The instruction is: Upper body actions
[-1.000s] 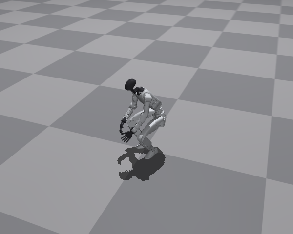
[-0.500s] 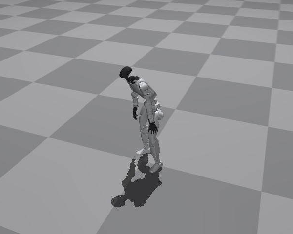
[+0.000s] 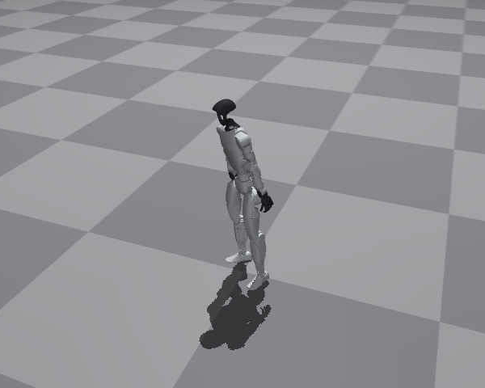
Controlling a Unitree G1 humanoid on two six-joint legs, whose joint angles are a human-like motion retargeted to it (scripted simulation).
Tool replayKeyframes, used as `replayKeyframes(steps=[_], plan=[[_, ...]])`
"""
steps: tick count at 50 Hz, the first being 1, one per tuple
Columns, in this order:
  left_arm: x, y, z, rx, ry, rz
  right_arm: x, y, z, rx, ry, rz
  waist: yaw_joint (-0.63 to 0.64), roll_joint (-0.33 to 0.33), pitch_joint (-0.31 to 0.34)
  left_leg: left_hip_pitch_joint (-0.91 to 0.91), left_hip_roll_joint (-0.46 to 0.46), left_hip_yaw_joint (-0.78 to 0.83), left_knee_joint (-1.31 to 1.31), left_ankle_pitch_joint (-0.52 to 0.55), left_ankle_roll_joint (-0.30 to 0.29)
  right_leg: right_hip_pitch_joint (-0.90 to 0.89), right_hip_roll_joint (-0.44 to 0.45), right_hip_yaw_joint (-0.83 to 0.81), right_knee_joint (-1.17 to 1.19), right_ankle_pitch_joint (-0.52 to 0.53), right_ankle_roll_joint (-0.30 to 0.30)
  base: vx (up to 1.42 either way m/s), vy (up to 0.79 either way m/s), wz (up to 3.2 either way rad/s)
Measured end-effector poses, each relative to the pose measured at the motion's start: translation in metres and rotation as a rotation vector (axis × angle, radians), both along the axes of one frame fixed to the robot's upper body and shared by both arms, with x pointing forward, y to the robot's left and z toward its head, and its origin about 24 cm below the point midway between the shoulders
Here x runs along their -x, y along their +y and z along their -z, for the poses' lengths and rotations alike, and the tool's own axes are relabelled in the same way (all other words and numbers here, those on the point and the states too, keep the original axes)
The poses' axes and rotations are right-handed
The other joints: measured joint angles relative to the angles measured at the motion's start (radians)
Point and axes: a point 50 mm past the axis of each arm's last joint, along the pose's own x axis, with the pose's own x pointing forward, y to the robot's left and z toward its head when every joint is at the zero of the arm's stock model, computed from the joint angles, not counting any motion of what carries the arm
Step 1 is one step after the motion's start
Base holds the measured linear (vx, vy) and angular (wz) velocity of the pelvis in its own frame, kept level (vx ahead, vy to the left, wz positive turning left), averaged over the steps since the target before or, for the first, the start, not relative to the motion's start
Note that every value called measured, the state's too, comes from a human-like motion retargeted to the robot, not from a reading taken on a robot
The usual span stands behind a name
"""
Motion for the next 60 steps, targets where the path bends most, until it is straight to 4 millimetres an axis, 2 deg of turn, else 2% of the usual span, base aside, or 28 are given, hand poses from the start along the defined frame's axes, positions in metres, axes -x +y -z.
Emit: replayKeyframes(steps=[3, 7, 11, 15, 19, 22, 25, 29, 33, 35, 40, 45, 48, 50, 55, 60], plan=[[-0.027, 0.011, 0.0, -0.086, -0.066, 0.091, -0.031, 0.002, -0.001, 0.016, -0.099, -0.129, 0.02, -0.005, 0.014, 0.0, 0.004, 0.017, 0.011, -0.003, 0.0, -0.01, -0.004, 0.009, 0.012, -0.001, -0.001, -0.05, 0.01, -0.24], [-0.076, 0.012, -0.003, -0.073, -0.165, 0.18, -0.078, 0.007, -0.006, -0.013, -0.185, -0.284, 0.02, -0.005, 0.054, -0.041, 0.025, 0.021, 0.075, -0.022, -0.003, -0.038, -0.015, 0.006, 0.053, -0.016, -0.006, -0.13, 0.07, 0.03], [-0.153, 0.003, -0.019, -0.05, -0.367, 0.228, -0.15, 0.008, -0.025, 0.0, -0.349, -0.395, 0.037, 0.032, 0.128, -0.217, 0.126, -0.016, 0.314, -0.115, -0.03, -0.194, -0.01, 0.058, 0.243, -0.091, -0.02, -0.38, 0.1, -0.11], [-0.228, 0.004, -0.05, -0.062, -0.652, 0.329, -0.222, 0.018, -0.06, 0.031, -0.572, -0.568, 0.095, 0.055, 0.208, -0.383, 0.256, -0.021, 0.587, -0.236, -0.05, -0.383, 0.038, 0.149, 0.477, -0.178, -0.043, -0.32, 0.09, -1.0], [-0.299, 0.014, -0.099, -0.138, -0.868, 0.513, -0.282, 0.033, -0.104, 0.081, -0.745, -0.725, 0.12, 0.081, 0.232, -0.634, 0.366, -0.072, 0.875, -0.343, -0.046, -0.605, 0.096, 0.168, 0.709, -0.265, -0.084, -0.29, 0.11, -0.64], [-0.346, 0.006, -0.145, -0.19, -1.009, 0.717, -0.317, 0.04, -0.143, 0.062, -0.893, -0.773, 0.181, 0.088, 0.248, -0.823, 0.421, -0.115, 1.069, -0.405, -0.029, -0.782, 0.129, 0.161, 0.889, -0.32, -0.122, -0.28, -0.03, -0.5], [-0.382, -0.009, -0.191, -0.226, -1.139, 0.894, -0.343, 0.047, -0.185, 0.006, -1.04, -0.812, 0.247, 0.06, 0.274, -0.977, 0.451, -0.119, 1.24, -0.447, 0.0, -0.952, 0.15, 0.159, 1.061, -0.364, -0.176, -0.25, -0.1, -0.48], [-0.417, -0.028, -0.256, -0.325, -1.308, 1.029, -0.373, 0.052, -0.248, 0.012, -1.236, -0.888, 0.289, 0.022, 0.333, -1.18, 0.479, -0.146, 1.454, -0.5, 0.035, -1.162, 0.151, 0.137, 1.288, -0.428, -0.251, -0.2, -0.1, -0.26], [-0.439, -0.038, -0.322, -0.447, -1.481, 1.11, -0.393, 0.057, -0.305, 0.074, -1.377, -0.968, 0.323, -0.009, 0.391, -1.384, 0.526, -0.191, 1.65, -0.528, 0.064, -1.364, 0.155, 0.1, 1.492, -0.473, -0.331, -0.14, -0.16, -0.29], [-0.441, -0.041, -0.336, -0.471, -1.543, 1.098, -0.398, 0.062, -0.316, 0.092, -1.399, -0.992, 0.325, -0.025, 0.408, -1.46, 0.544, -0.205, 1.737, -0.54, 0.078, -1.432, 0.149, 0.095, 1.583, -0.5, -0.361, -0.12, -0.09, -0.13], [-0.435, -0.039, -0.316, -0.4, -1.53, 1.071, -0.393, 0.074, -0.299, 0.058, -1.339, -1.086, 0.315, -0.075, 0.418, -1.473, 0.59, -0.129, 1.937, -0.611, 0.139, -1.543, 0.129, 0.208, 1.834, -0.569, -0.363, 0.01, 0.14, -0.2], [-0.424, -0.033, -0.277, -0.298, -1.408, 1.019, -0.381, 0.085, -0.265, 0.028, -1.302, -1.13, 0.301, -0.086, 0.418, -1.473, 0.619, -0.161, 2.103, -0.673, 0.175, -1.55, 0.12, 0.245, 1.992, -0.605, -0.363, 0.07, 0.1, -0.2], [-0.42, -0.031, -0.265, -0.277, -1.397, 0.917, -0.377, 0.091, -0.252, 0.047, -1.322, -1.127, 0.298, -0.099, 0.418, -1.473, 0.63, -0.178, 2.152, -0.701, 0.187, -1.55, 0.122, 0.252, 2.035, -0.617, -0.363, 0.01, 0.0, -0.06], [-0.422, -0.03, -0.268, -0.281, -1.419, 0.859, -0.378, 0.094, -0.253, 0.047, -1.345, -1.13, 0.298, -0.105, 0.418, -1.473, 0.636, -0.18, 2.152, -0.709, 0.19, -1.55, 0.126, 0.253, 2.034, -0.62, -0.363, 0.0, 0.0, 0.0], [-0.437, -0.021, -0.309, -0.415, -1.476, 0.908, -0.392, 0.092, -0.29, 0.126, -1.449, -1.13, 0.314, -0.112, 0.418, -1.473, 0.635, -0.157, 2.0, -0.663, 0.177, -1.534, 0.147, 0.224, 1.891, -0.596, -0.363, -0.03, -0.09, 0.04], [-0.445, -0.026, -0.337, -0.497, -1.502, 0.973, -0.403, 0.061, -0.309, 0.207, -1.468, -0.962, 0.352, -0.023, 0.418, -1.467, 0.597, -0.256, 1.723, -0.533, 0.094, -1.377, 0.177, 0.101, 1.566, -0.506, -0.344, -0.06, -0.23, 0.17]])
